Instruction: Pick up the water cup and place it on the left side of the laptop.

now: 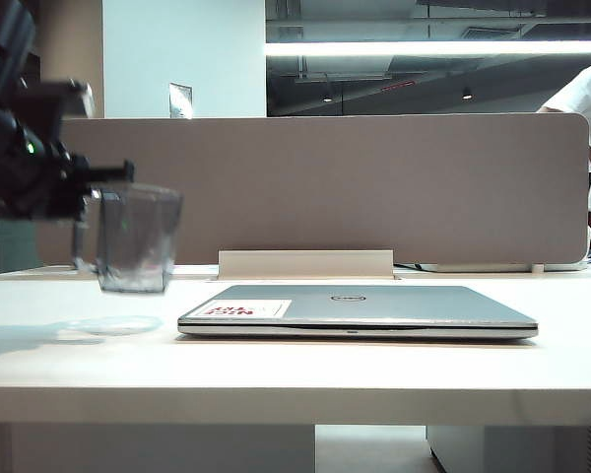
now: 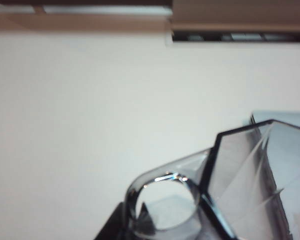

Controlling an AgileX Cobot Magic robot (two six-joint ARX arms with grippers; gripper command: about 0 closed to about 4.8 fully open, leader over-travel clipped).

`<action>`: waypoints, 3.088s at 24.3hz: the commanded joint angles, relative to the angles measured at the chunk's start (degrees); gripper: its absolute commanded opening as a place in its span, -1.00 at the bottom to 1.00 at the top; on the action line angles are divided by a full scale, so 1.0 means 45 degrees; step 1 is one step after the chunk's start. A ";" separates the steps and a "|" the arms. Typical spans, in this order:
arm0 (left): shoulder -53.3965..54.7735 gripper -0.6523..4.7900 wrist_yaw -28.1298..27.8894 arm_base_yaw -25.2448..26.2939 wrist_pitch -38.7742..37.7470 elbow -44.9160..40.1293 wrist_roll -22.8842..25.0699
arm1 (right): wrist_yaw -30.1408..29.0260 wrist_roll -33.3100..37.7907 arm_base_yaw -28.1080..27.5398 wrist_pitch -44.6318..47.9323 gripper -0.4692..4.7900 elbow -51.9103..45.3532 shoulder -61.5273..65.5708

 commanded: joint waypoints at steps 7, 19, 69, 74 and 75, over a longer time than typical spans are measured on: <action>0.1622 -0.78 0.0393 0.0034 0.1719 0.0063 -0.0078 | -0.0015 0.0000 0.0000 -0.0131 -0.84 -0.0049 -0.0024; 0.2433 -0.78 0.0345 0.0126 0.2370 0.0083 -0.0024 | -0.0015 0.0000 0.0000 -0.0131 -0.84 -0.0049 -0.0024; 0.2608 -0.52 0.0063 0.0121 0.1501 0.0146 0.1588 | -0.0015 0.0000 0.0000 -0.0316 -0.84 -0.0049 -0.0024; 0.2550 -0.47 0.0097 0.0117 0.1234 0.0146 0.1588 | -0.0015 0.0000 0.0000 -0.0321 -0.84 -0.0049 -0.0024; 0.2380 -0.40 0.0097 0.0117 0.0821 0.0146 0.1588 | -0.0015 0.0000 0.0000 -0.0316 -0.84 -0.0049 -0.0024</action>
